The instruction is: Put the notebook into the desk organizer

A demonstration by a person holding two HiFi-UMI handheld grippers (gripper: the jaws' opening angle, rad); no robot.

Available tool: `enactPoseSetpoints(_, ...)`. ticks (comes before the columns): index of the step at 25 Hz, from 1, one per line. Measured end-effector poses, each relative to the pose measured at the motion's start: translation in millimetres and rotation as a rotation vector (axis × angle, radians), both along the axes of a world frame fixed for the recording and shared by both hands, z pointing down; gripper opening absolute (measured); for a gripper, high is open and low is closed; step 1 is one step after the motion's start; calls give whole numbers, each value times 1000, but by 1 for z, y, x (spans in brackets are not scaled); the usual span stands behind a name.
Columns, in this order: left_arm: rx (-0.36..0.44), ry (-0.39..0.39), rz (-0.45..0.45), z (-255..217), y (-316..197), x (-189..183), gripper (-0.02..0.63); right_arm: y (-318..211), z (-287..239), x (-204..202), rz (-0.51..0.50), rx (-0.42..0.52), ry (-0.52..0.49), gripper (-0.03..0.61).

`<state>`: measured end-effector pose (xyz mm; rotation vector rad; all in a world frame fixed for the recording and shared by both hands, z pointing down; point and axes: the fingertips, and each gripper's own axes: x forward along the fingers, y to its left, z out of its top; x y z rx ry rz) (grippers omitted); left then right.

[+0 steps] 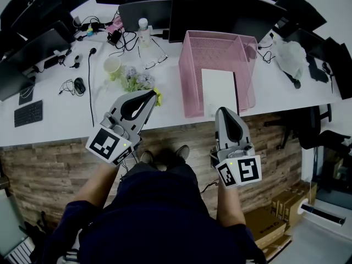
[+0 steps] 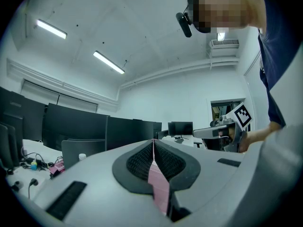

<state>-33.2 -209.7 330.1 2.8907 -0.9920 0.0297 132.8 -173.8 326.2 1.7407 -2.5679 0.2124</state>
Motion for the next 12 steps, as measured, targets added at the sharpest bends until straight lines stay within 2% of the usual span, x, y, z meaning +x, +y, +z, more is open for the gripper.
enactPoseSetpoints(12, -1, -2, -4, 0, 4, 3, 32, 1, 5, 4, -6, -20, -43, 5)
